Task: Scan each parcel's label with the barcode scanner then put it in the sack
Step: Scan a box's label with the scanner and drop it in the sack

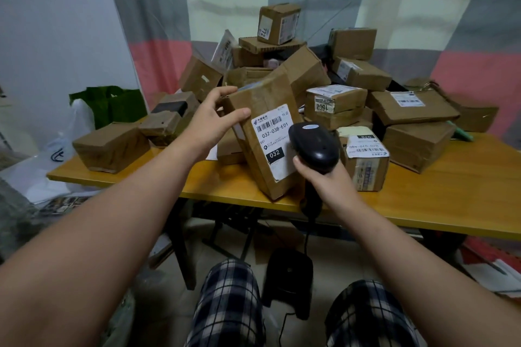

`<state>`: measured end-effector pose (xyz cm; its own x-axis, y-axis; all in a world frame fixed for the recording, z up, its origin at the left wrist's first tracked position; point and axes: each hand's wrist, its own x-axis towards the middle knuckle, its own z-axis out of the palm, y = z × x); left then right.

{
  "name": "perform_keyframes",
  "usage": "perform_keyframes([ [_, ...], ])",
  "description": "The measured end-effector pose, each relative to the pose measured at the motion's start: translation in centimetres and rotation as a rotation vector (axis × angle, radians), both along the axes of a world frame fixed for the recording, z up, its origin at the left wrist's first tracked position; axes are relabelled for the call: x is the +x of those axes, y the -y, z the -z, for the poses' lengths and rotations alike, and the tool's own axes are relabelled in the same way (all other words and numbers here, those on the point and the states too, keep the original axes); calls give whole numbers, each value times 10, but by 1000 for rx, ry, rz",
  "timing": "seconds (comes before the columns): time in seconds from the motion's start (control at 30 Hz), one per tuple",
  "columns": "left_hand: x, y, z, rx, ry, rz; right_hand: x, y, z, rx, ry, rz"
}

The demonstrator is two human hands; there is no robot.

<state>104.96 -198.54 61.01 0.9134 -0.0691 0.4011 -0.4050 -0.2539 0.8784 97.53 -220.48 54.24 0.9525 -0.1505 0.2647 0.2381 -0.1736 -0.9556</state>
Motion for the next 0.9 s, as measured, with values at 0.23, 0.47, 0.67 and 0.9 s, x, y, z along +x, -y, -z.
perform_keyframes([
  [0.23,-11,48,44,-82,-138,67,1,2,12,115,21,-46],
  [0.47,-9,53,55,-120,-146,48,-10,19,10,-58,136,98],
  [0.67,-3,56,51,-20,-188,45,-15,23,10,-136,165,93],
  [0.9,-2,56,50,-8,-185,18,-23,15,8,-129,182,86],
])
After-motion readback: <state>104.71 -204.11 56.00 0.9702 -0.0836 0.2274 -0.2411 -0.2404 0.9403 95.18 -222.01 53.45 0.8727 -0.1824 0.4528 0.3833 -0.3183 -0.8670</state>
